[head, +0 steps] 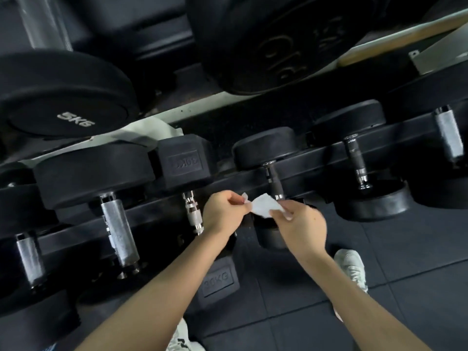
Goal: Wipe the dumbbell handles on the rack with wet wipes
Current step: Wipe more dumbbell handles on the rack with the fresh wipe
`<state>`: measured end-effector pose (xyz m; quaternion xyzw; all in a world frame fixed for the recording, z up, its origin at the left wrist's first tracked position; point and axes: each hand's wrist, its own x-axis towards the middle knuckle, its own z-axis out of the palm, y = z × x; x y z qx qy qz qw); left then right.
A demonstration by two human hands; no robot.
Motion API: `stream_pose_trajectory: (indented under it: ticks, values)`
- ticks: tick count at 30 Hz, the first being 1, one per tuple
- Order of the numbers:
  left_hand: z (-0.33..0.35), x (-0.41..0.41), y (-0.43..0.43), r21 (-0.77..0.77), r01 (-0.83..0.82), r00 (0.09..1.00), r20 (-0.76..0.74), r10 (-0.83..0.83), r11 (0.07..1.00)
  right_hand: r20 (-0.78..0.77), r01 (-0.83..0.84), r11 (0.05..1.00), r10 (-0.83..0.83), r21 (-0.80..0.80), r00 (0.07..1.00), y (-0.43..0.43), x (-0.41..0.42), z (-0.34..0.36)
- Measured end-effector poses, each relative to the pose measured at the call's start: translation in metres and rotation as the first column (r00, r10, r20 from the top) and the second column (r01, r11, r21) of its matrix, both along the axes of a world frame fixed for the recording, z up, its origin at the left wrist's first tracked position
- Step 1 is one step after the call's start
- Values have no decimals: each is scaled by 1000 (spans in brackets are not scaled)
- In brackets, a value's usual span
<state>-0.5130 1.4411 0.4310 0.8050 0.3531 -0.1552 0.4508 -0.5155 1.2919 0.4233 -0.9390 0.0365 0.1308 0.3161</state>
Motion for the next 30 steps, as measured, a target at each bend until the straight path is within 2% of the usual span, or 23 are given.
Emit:
stream_pose_trajectory:
  ticks: [2, 3, 4, 6, 8, 9, 12, 16, 22, 26, 30]
  values:
    - [-5, 13, -17, -17, -25, 1000, 18, 25, 1000, 233, 3, 983, 41, -183, 972, -11, 11, -5]
    - [-9, 19, -23, -13, -37, 999, 14, 37, 999, 254, 9, 969, 56, -248, 966, -14, 18, -8]
    - [-15, 24, -28, -7, -50, 999, 5, 50, 999, 186, -26, 953, 86, -302, 979, -15, 25, -12]
    - [-30, 32, -32, -13, -65, 998, -25, 64, 998, -73, -162, 913, 146, -373, 987, -15, 36, -23]
    - [-47, 35, -31, -35, -88, 995, -60, 86, 995, -295, -238, 927, 150, -290, 944, -17, 43, -37]
    - [-56, 35, -30, -54, -110, 993, -60, 106, 992, -349, -219, 953, 136, -208, 927, -17, 44, -43]
    - [-77, 30, -34, -111, -131, 989, -78, 123, 985, -395, -89, 996, 70, -30, 916, -16, 45, -57]
    - [-96, 19, -46, -241, -157, 978, -176, 116, 958, -420, -21, 1000, 11, -20, 907, -8, 55, -73]
    - [-100, 30, -57, -168, -63, 982, -187, 31, 984, -438, 89, 996, -74, 12, 896, -7, 64, -81]
    - [-95, 40, -54, -350, -226, 974, -69, 216, 909, -361, 156, 978, -98, 135, 927, -7, 76, -84]
    - [-89, 54, -57, -476, -276, 946, 19, 324, 835, -377, 291, 897, -157, 332, 913, 8, 99, -86]
